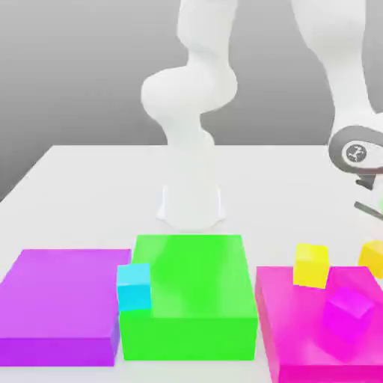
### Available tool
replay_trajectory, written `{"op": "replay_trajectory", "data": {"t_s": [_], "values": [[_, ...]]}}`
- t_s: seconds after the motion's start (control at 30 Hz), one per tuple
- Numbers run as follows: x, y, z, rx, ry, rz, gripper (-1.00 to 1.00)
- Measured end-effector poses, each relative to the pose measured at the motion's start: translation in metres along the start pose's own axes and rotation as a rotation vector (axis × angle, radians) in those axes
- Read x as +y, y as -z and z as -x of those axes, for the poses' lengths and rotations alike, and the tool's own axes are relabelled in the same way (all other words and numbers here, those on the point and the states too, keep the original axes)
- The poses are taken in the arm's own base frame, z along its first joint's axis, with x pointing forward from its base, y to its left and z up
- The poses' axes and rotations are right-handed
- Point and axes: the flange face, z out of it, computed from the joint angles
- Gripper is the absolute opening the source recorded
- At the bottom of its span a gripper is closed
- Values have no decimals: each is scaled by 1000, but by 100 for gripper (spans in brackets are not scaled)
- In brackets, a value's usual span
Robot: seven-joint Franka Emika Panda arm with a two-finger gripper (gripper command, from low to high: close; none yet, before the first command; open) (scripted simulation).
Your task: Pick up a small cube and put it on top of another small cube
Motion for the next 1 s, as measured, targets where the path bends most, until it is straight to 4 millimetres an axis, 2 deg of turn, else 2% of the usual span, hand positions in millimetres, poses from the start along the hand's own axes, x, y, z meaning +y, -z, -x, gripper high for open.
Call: {"op": "replay_trajectory", "data": {"t_s": [0.07, 0.1, 0.17, 0.23, 0.37, 0.43, 0.53, 0.6, 0.73, 0.87, 1.0], "values": [[9, -3, -11, -7, 92, 51, -100], [23, -1, -13, -11, 92, 74, -100], [63, 8, -12, -21, 35, 116, -100], [111, 20, 3, -41, -83, 130, -100], [200, 46, 63, -90, -378, 99, -100], [226, 56, 101, -102, -493, 72, -100], [254, 70, 161, -112, -650, 30, -100], [267, 79, 202, -116, -748, 2, -100], [274, 92, 292, -109, -937, -50, -100], [262, 105, 367, -94, -1097, -93, -100], [239, 118, 421, -71, -1221, -126, -100]]}}
